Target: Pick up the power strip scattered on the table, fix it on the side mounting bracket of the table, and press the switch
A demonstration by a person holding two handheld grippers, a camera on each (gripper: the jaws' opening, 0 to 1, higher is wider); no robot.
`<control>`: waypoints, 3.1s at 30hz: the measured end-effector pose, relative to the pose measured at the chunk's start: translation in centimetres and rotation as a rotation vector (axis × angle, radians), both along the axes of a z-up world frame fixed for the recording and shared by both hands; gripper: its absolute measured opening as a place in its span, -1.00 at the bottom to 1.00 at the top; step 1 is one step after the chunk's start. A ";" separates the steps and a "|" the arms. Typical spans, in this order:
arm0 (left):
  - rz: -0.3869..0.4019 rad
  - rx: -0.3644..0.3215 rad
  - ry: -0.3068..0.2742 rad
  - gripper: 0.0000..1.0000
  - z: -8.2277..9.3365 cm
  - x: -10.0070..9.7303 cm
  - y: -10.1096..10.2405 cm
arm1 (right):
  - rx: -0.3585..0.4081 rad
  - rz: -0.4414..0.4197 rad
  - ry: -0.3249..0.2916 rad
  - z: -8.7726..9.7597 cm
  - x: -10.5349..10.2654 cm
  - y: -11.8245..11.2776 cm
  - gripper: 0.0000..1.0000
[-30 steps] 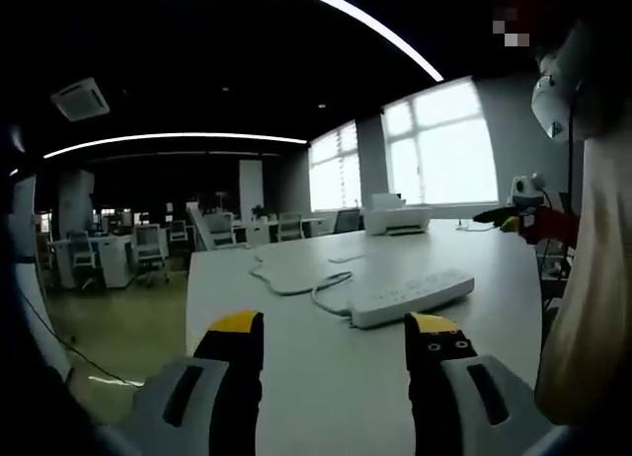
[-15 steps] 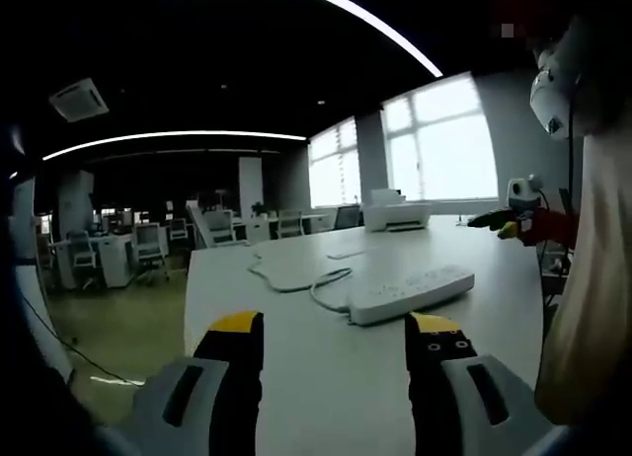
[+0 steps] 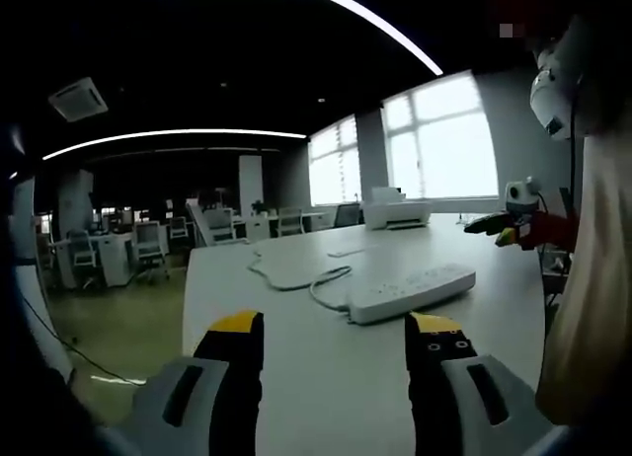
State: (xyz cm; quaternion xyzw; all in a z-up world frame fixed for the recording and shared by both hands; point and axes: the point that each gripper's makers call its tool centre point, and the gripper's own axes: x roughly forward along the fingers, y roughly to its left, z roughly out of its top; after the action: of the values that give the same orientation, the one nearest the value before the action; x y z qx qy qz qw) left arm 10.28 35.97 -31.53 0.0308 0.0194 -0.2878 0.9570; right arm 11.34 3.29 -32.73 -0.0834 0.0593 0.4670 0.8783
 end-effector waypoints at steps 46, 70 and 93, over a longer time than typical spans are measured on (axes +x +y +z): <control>0.004 -0.035 0.004 0.24 -0.3 -0.4 -0.1 | -0.059 0.028 0.092 -3.8 1.6 3.4 0.17; 0.002 -0.028 0.015 0.24 -0.5 -0.5 -0.3 | -0.077 0.051 0.117 -5.2 2.2 4.1 0.13; 0.004 -0.032 0.012 0.24 -0.5 -0.7 -0.3 | -0.074 0.066 0.156 -6.2 2.7 4.4 -0.05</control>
State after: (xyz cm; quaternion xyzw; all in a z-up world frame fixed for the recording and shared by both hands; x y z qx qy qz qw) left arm 9.59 35.67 -31.99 0.0139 0.0205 -0.2865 0.9578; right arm 14.06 7.68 -38.95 -0.0809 0.1419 0.4982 0.8515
